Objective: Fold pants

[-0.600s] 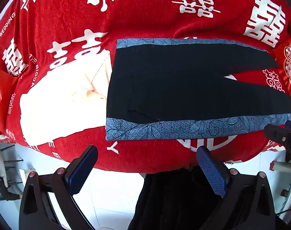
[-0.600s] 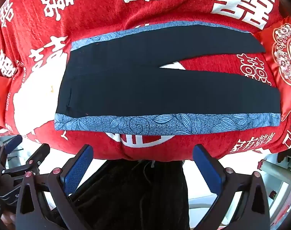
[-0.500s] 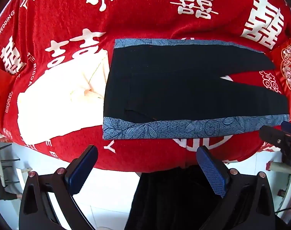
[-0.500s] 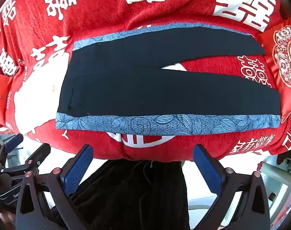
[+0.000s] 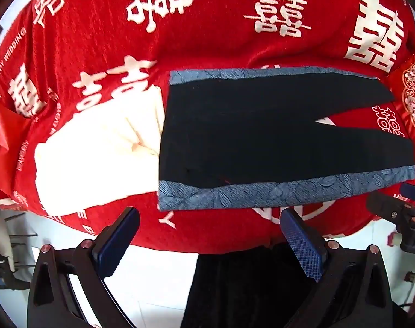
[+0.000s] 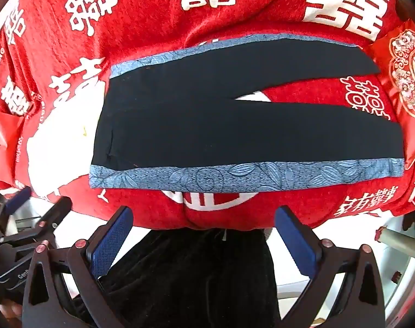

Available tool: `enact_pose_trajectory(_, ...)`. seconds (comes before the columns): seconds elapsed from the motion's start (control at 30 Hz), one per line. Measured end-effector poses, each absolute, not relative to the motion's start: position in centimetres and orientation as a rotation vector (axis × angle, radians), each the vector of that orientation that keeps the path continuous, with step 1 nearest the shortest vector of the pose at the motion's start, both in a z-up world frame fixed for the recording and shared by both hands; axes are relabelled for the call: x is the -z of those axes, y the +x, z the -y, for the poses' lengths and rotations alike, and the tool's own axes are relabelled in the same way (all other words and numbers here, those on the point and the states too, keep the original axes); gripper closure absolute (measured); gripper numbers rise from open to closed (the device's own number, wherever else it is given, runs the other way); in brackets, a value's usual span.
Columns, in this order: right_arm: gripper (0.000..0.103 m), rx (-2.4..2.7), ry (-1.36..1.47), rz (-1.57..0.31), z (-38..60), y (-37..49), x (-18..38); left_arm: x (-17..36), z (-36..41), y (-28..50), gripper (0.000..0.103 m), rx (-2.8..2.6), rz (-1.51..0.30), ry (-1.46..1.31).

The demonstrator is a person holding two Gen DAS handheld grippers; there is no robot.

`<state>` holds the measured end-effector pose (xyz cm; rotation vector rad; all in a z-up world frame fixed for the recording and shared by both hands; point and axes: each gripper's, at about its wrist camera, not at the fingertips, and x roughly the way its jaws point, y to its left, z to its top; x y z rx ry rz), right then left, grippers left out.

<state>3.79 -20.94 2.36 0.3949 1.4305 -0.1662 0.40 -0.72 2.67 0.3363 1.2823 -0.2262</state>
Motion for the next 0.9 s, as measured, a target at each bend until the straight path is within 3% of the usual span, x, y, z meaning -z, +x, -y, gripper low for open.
enact_pose_trajectory(0.9,0.0,0.165,0.355,-1.441,21.6,4.5,-2.9,-4.5,1.9,0.5,0.0,0.186,-1.18,0.403)
